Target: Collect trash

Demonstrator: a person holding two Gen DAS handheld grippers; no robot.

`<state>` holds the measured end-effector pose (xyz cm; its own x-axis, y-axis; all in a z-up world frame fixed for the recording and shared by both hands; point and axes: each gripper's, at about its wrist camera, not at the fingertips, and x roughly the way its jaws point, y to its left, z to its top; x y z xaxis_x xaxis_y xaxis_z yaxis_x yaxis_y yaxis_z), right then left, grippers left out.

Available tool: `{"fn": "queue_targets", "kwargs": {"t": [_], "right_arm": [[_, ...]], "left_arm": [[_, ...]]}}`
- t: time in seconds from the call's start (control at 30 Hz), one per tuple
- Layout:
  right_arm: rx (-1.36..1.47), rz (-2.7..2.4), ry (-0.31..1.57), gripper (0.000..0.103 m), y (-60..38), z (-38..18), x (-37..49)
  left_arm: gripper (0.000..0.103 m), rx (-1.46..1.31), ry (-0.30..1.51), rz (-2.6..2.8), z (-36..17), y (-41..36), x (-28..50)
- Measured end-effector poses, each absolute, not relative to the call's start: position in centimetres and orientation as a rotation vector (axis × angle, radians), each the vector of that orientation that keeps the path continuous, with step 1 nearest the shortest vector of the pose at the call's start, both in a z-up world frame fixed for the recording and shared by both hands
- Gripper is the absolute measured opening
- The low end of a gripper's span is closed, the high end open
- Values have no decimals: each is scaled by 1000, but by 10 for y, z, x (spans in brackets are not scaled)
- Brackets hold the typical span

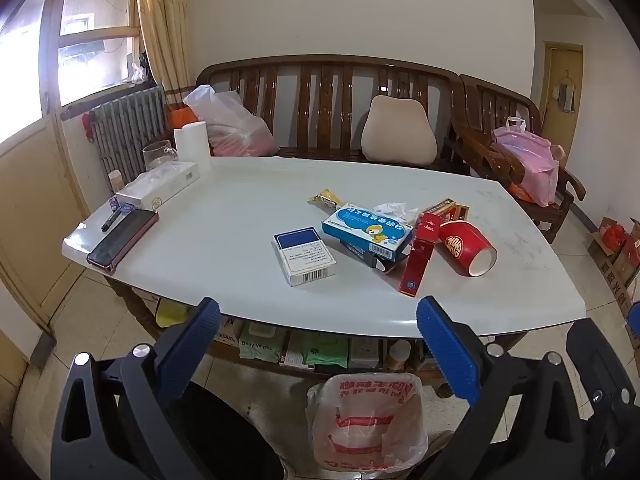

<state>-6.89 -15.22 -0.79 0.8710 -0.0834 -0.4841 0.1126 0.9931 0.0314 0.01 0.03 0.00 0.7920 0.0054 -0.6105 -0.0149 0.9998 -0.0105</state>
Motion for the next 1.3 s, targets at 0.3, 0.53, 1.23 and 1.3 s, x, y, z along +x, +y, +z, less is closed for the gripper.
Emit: {"fn": "queue_targets", "kwargs": {"t": [0.3,0.53,1.23,1.3], "right_arm": [[72,-97,506,98,-151,-9,-69],[70,-100,505,98,-152,-9,-70],[65,-102,504,98,-153,-6,-71],[64,-103,503,98,-153,-7,-71]], "left_arm": [[97,-10,663,6,5,6,6],[97,16,639,26,3,0,-4],[97,24,646,32,3,0,-5],[97,25,645,32,3,0,-5]]}}
